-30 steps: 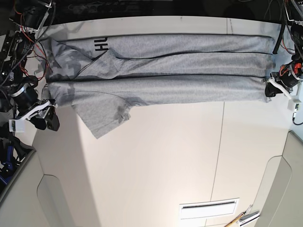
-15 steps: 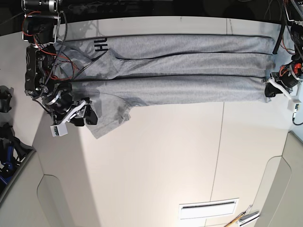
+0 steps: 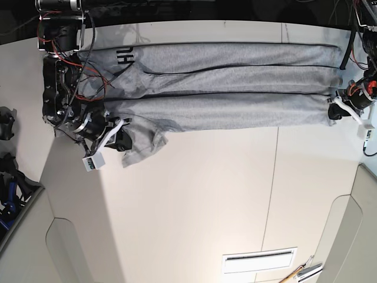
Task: Fold the T-shirt properly
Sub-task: 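Grasp the hem corners and fold them over toward the shoulder fold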
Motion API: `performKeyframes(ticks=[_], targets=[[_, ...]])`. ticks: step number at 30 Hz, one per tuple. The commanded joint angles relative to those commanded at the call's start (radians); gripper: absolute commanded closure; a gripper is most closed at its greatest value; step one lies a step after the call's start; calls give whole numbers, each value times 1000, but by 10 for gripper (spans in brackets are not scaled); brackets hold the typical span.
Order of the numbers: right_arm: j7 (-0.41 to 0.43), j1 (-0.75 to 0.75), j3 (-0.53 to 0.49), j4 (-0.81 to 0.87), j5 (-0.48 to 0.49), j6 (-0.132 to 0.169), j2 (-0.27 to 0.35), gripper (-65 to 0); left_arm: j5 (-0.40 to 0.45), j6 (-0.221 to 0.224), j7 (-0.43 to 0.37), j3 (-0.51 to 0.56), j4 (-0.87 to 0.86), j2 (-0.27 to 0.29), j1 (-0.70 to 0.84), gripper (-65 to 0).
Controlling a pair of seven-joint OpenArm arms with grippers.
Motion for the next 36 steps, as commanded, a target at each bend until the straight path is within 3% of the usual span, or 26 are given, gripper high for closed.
performKeyframes(ticks=[3,7,15,22,30,31,33,34,36], targets=[[-87,-56,56,169,79,2,0,0,-76,0,104,-50,88,0,17,0],[-172,-153,122,350,160,1,11,0,-113,0,143,-148,166,0,72,0],[-173,-355,245,504,255,9,25,0,-145,0,146,-194,199,0,205,0],[-201,-484,253,518,278,8,24,0,-161,0,160,-194,199,1,216,0],[-196,-554,253,488,228,5,22,0,-169,0,175,-194,199,1,232,-200],[-188,-554,253,477,211,5,22,-64,-173,0,175,-194,199,4,235,-253],[-183,-554,253,468,201,-6,22,-272,-172,0,175,-194,199,15,235,-359],[-187,-554,253,469,202,-7,23,-334,-172,0,175,-194,199,15,235,-386],[-188,-554,260,472,204,-7,22,-350,-162,0,175,-204,199,14,235,-392]])
